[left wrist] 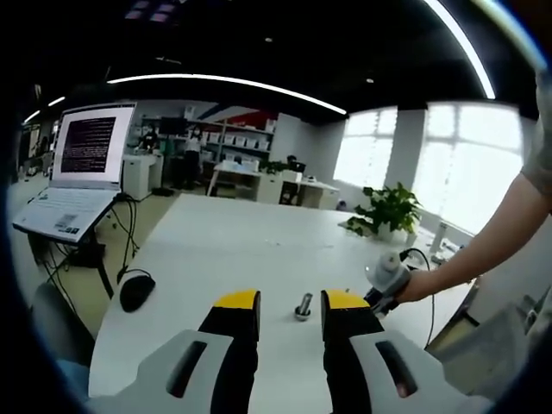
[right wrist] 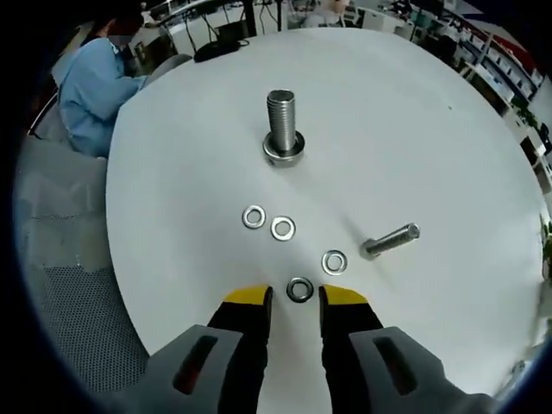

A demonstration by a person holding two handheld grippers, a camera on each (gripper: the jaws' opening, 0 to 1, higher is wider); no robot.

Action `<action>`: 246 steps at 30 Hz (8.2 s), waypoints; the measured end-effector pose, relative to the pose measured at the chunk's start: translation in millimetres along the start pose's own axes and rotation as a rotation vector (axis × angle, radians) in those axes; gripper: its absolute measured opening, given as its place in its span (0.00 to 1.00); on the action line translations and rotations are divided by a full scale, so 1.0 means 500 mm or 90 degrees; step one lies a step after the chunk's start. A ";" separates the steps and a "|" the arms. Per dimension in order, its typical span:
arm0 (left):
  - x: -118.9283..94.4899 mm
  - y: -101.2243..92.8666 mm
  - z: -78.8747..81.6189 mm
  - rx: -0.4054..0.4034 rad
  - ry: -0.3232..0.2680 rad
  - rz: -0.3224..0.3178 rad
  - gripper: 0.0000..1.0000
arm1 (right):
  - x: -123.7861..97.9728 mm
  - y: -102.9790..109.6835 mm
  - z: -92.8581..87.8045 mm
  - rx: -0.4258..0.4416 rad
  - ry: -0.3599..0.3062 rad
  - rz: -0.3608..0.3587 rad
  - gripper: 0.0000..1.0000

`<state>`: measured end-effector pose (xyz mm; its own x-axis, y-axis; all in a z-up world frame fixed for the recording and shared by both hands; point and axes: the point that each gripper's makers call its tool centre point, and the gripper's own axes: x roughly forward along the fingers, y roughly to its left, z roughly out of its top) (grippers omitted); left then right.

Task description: Place the washer onto the threaded stud by aligning its center hole with the stud, sliding it down to the base, and recovering from edge contact or off-axis alignment until the washer reaches the visible bottom stop.

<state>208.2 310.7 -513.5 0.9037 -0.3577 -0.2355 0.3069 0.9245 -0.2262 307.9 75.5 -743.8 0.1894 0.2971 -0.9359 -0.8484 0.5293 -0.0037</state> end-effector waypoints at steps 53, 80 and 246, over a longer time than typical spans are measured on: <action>-0.003 0.009 0.002 0.020 0.003 0.013 0.25 | 0.001 0.007 -0.003 0.015 0.061 -0.039 0.15; -0.003 0.007 0.009 0.015 -0.007 0.006 0.25 | -0.072 0.009 0.024 0.019 -0.022 -0.034 0.14; 0.000 0.007 -0.007 0.006 0.013 -0.003 0.25 | -0.016 -0.042 0.033 0.079 -0.006 -0.056 0.22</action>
<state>208.4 313.2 -517.3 0.8962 -0.3640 -0.2536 0.3135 0.9241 -0.2183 332.5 74.9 -730.7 0.2652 0.2532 -0.9304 -0.7607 0.6479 -0.0406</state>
